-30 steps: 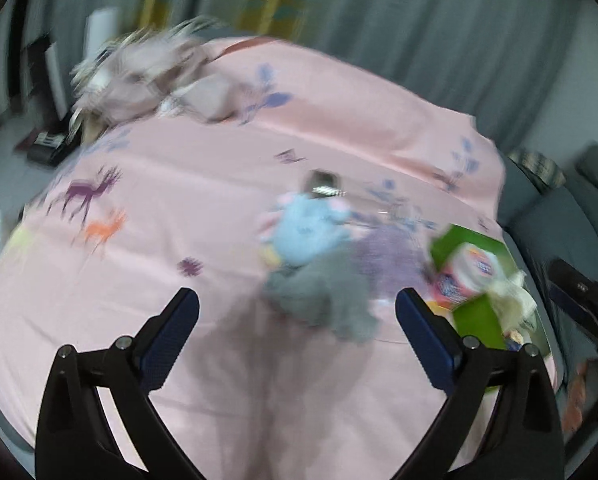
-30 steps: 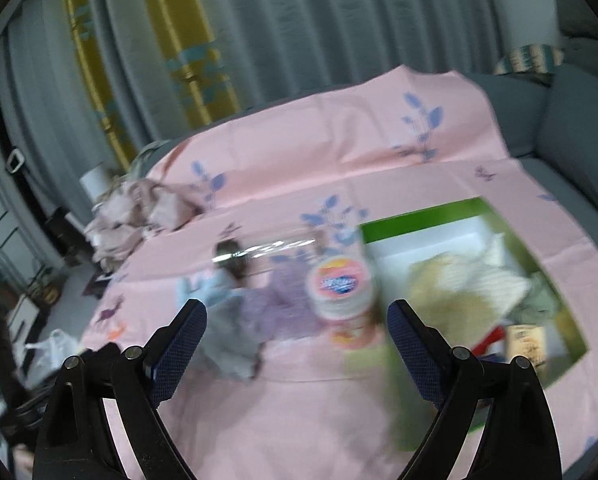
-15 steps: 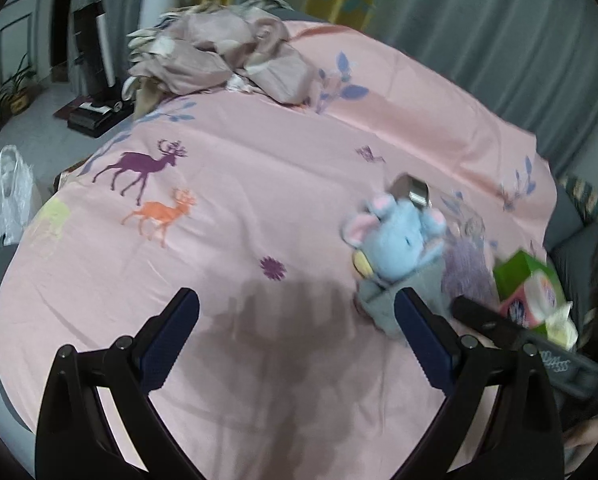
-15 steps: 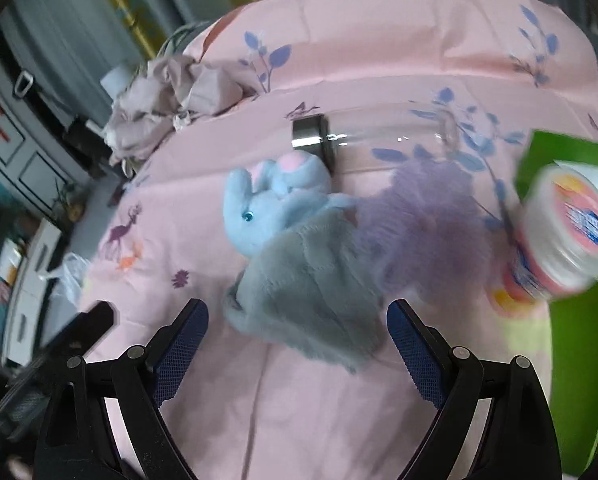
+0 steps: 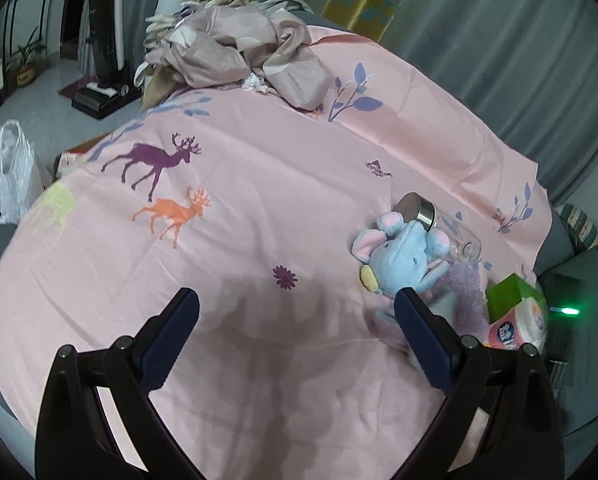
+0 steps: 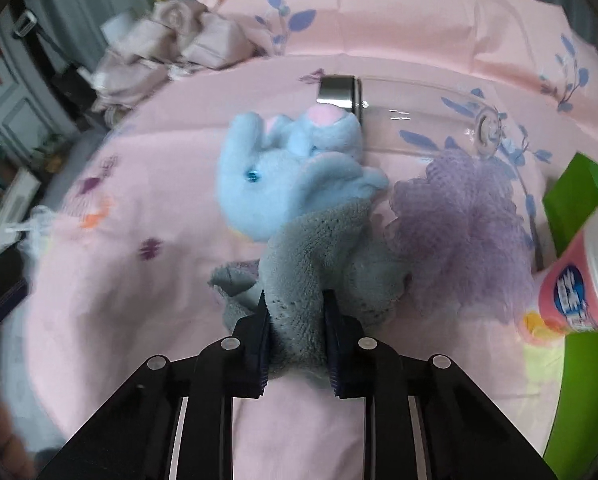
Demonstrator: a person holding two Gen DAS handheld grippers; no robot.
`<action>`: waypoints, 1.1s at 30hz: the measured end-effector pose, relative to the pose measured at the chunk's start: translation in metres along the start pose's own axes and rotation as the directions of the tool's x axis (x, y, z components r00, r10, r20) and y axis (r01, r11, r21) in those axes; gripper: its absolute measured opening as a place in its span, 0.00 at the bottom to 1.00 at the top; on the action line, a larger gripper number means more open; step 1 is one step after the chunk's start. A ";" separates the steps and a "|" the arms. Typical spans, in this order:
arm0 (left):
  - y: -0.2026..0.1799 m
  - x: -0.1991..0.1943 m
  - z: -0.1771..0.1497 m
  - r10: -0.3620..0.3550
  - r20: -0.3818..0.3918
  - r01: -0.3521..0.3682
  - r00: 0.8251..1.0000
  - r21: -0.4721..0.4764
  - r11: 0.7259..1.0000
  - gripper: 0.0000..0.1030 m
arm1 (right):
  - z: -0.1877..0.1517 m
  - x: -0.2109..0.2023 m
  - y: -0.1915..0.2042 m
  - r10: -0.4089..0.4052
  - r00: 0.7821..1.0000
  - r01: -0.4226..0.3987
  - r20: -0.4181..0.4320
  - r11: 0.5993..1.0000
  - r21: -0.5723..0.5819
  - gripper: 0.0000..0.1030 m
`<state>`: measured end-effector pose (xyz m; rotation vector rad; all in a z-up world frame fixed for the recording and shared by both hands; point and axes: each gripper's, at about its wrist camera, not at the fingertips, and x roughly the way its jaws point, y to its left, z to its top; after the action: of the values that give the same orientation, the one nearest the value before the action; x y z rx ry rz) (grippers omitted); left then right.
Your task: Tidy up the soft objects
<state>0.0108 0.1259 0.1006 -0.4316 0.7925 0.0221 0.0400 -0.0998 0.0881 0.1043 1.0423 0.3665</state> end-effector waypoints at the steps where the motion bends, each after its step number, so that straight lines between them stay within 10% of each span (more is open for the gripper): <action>1: -0.001 -0.001 0.000 0.005 0.006 -0.005 1.000 0.009 1.000 0.94 | -0.003 -0.012 -0.001 0.041 0.999 -0.041 0.007 0.999 0.003 0.23; 6: 0.000 0.000 -0.002 0.005 -0.004 -0.005 1.000 0.011 1.000 0.94 | -0.020 -0.063 0.007 0.225 0.974 -0.225 0.021 0.974 -0.025 0.23; 10: 0.001 0.003 -0.004 0.010 -0.022 -0.010 1.000 0.016 1.000 0.94 | -0.036 -0.046 0.004 0.435 0.895 -0.430 -0.094 0.900 0.075 0.24; 25: -0.030 0.024 -0.032 -0.049 -0.163 0.070 0.985 0.124 0.990 0.92 | -0.035 0.007 -0.048 0.196 0.965 -0.139 -0.175 0.946 0.292 0.35; 27: -0.041 0.027 -0.040 -0.095 -0.203 0.127 0.975 0.150 0.981 0.89 | -0.033 0.002 -0.052 0.121 0.978 -0.072 -0.167 0.958 0.277 0.52; 33: -0.067 0.045 -0.066 -0.218 -0.355 0.276 0.909 0.120 0.954 0.85 | -0.031 -0.021 -0.074 0.077 0.989 -0.041 -0.129 0.963 0.265 0.53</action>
<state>0.0094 0.0331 0.0527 -0.3771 1.0638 -0.3648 0.0223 -0.1790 0.0714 0.3525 1.2238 0.2909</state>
